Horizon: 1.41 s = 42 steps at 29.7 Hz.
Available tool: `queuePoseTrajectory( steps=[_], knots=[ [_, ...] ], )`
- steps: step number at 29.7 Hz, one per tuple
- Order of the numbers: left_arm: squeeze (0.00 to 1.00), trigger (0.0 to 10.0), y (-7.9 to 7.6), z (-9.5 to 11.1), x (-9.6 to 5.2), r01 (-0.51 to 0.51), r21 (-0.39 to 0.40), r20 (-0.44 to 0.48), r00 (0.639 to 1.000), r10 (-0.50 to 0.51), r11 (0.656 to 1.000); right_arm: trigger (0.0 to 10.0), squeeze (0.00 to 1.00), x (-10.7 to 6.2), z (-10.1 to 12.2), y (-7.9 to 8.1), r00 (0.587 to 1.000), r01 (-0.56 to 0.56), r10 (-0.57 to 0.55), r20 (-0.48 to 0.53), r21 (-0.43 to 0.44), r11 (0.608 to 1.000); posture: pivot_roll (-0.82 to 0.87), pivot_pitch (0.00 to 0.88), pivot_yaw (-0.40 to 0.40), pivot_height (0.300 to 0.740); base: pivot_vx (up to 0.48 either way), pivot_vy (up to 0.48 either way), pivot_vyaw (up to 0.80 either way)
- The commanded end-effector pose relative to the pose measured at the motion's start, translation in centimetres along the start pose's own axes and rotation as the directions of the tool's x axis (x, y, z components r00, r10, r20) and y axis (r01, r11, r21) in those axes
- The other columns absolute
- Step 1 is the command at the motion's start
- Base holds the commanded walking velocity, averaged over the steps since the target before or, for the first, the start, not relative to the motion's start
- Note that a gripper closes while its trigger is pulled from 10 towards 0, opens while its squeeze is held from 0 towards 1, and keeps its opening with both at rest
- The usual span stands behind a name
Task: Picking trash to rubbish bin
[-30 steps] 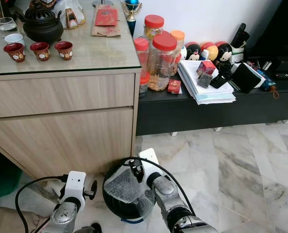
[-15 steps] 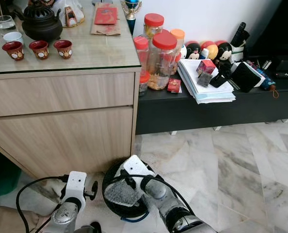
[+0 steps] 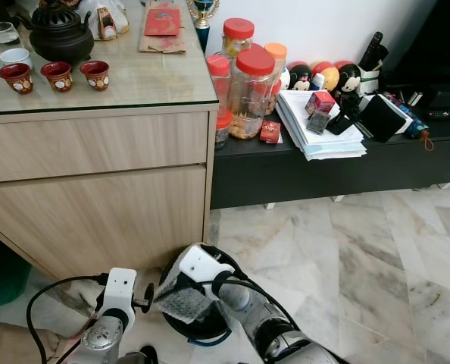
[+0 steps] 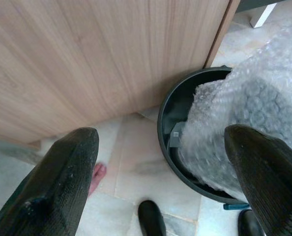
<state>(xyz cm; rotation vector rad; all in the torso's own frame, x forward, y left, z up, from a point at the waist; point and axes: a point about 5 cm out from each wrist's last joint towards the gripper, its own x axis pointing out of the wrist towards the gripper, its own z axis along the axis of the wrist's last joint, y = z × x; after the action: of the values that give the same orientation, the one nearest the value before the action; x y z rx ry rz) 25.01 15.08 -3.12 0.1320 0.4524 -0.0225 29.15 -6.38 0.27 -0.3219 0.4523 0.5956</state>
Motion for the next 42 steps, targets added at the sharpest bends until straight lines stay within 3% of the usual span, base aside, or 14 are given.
queuePoseTrajectory(
  steps=[1, 5, 8, 14, 17, 18, 19, 21, 28, 35, 38, 40, 41, 42],
  knots=[
    [0.0, 10.0, -0.3, -0.3, -0.1, 0.007, 0.004, -0.013, 1.0, -0.006, 1.0, 10.0, 0.0, -0.2, -1.1, -0.5, 0.996, 0.034, -0.016, -0.09, 0.203, 0.979, 0.09, 0.147, -0.121, 0.74, 0.0, 0.0, 0.0],
    [0.0, 10.0, -0.3, -0.3, -0.1, 0.008, 0.003, -0.014, 1.0, -0.008, 1.0, 10.0, 0.0, -0.1, -1.1, -0.7, 0.993, 0.062, -0.031, -0.111, 0.29, 0.955, 0.09, 0.147, -0.121, 0.74, 0.0, 0.0, 0.0],
    [0.0, 10.0, -0.6, -0.1, 0.0, 0.014, 0.001, -0.01, 1.0, -0.014, 1.0, 10.0, 0.0, 0.0, -1.2, -0.9, 0.986, 0.104, -0.03, -0.163, 0.47, 0.877, 0.09, 0.145, -0.123, 0.74, 0.0, 0.0, 0.0],
    [0.0, 10.0, -0.9, 0.3, 0.1, 0.026, 0.002, 0.0, 1.0, -0.026, 1.0, 10.0, 0.0, 0.2, -1.2, 0.1, 0.977, 0.1, 0.041, -0.209, 0.62, 0.778, 0.09, 0.144, -0.124, 0.74, 0.0, 0.0, 0.0],
    [0.0, 10.0, -0.9, 0.3, 0.1, 0.026, 0.002, 0.002, 1.0, -0.026, 1.0, 10.0, 0.0, 0.2, -1.3, 0.5, 0.973, 0.085, 0.066, -0.223, 0.606, 0.791, 0.09, 0.144, -0.124, 0.74, 0.0, 0.0, 0.0],
    [0.0, 10.0, -0.9, 0.3, 0.1, 0.026, 0.002, 0.002, 1.0, -0.026, 1.0, 10.0, 0.0, 0.2, -1.2, 0.4, 0.974, 0.075, 0.056, -0.218, 0.549, 0.833, 0.09, 0.144, -0.124, 0.74, 0.0, 0.0, 0.0],
    [0.0, 10.0, -0.8, 0.3, 0.1, 0.026, 0.002, 0.001, 1.0, -0.026, 1.0, 10.0, 0.0, 0.4, -0.6, 0.0, 0.984, 0.035, 0.028, -0.176, 0.345, 0.938, 0.09, 0.144, -0.124, 0.74, 0.0, 0.0, 0.0],
    [0.0, 10.0, -0.8, 0.2, 0.1, 0.025, 0.001, -0.001, 1.0, -0.025, 1.0, 10.0, 0.0, 0.6, 0.6, 0.6, 0.994, -0.074, 0.077, -0.082, 0.036, 0.997, 0.09, 0.145, -0.125, 0.74, 0.0, 0.0, 0.0],
    [0.0, 10.0, -0.8, 0.2, 0.1, 0.023, 0.002, -0.003, 1.0, -0.023, 1.0, 10.0, 0.0, 0.6, 1.2, 2.0, 0.983, -0.182, 0.18, -0.032, -0.208, 0.961, 0.09, 0.145, -0.128, 0.74, 0.0, 0.0, 0.0],
    [0.0, 10.0, -0.8, 0.2, 0.1, 0.02, 0.0, -0.001, 1.0, -0.02, 1.0, 10.0, 0.0, 0.6, 1.4, 2.6, 0.979, -0.199, 0.203, -0.024, -0.331, 0.922, 0.09, 0.145, -0.131, 0.74, 0.0, 0.0, 0.0],
    [0.0, 10.0, -0.8, 0.2, 0.1, 0.018, 0.0, -0.001, 1.0, -0.018, 1.0, 10.0, 0.0, 0.7, 1.1, 2.3, 0.982, -0.188, 0.182, -0.048, -0.215, 0.958, 0.09, 0.145, -0.131, 0.74, 0.0, 0.0, 0.0],
    [0.0, 10.0, -0.7, 0.2, 0.1, 0.016, -0.002, -0.003, 1.0, -0.016, 1.0, 10.0, 0.0, 0.8, 0.6, 1.5, 0.986, -0.104, 0.119, -0.113, 0.134, 0.986, 0.09, 0.144, -0.133, 0.74, 0.0, 0.0, 0.0],
    [0.0, 10.0, -0.7, 0.2, 0.1, 0.016, -0.002, -0.003, 1.0, -0.016, 1.0, 10.0, 0.0, 0.8, 0.6, 1.5, 0.986, -0.104, 0.119, -0.113, 0.134, 0.986, 0.09, 0.144, -0.133, 0.74, 0.0, 0.0, 0.0],
    [0.0, 10.0, -0.7, 0.2, 0.1, 0.016, -0.003, -0.003, 1.0, -0.016, 1.0, 10.0, 0.0, 0.8, 0.4, 1.4, 0.985, -0.076, 0.113, -0.132, 0.257, 0.963, 0.09, 0.144, -0.133, 0.74, 0.0, 0.0, 0.0]
  ],
)
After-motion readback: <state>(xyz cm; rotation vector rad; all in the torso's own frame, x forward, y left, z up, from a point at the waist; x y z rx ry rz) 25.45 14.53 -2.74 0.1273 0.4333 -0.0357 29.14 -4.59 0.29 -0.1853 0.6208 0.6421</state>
